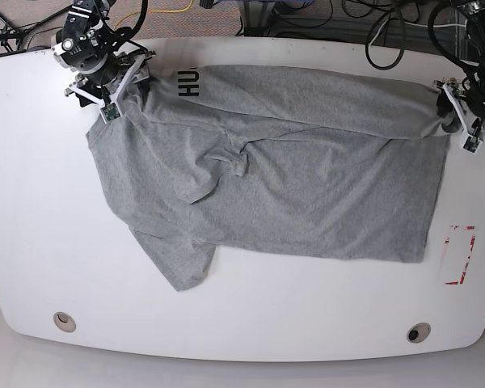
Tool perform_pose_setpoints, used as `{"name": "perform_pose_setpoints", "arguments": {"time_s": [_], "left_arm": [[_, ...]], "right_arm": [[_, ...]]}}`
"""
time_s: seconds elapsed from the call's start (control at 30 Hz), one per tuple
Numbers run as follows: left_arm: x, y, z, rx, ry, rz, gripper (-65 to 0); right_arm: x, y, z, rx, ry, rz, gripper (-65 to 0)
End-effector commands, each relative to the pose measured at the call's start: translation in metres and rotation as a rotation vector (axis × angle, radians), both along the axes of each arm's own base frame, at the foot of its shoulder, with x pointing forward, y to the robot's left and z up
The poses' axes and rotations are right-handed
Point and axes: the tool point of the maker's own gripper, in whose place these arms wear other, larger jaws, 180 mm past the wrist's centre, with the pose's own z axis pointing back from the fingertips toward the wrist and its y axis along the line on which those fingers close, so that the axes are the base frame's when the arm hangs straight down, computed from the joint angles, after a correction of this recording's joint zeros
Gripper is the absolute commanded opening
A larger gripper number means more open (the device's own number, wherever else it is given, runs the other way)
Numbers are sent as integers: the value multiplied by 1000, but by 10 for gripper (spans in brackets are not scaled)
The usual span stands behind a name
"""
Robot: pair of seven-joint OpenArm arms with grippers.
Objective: Fold the T-shirt properly
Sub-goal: 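Lay the shirt flat on the table and pull both grippers apart, then adjust both grippers' grasps on the shirt hem corners, stretching it taut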
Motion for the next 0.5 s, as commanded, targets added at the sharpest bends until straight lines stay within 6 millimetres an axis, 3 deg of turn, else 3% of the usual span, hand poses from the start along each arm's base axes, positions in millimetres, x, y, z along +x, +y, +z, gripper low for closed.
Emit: {"name": "perform_pose_setpoints", "arguments": {"time_s": [0.0,0.1,0.27,0.47], "left_arm": [[11,8,16,21,-49,-7,-167],[13,8,18,18,-58,-7,-165],[32,23,49,49,-163,29,-165],[57,27,88,-36,-330,69,-165]], "right_arm": [[2,2,9,3,-36,2,-220],[3,3,10,5,-39,1,-220],[-5,3,10,6,-28,-3,-220],[-5,-5,17,62,-63,-61,-220]]}}
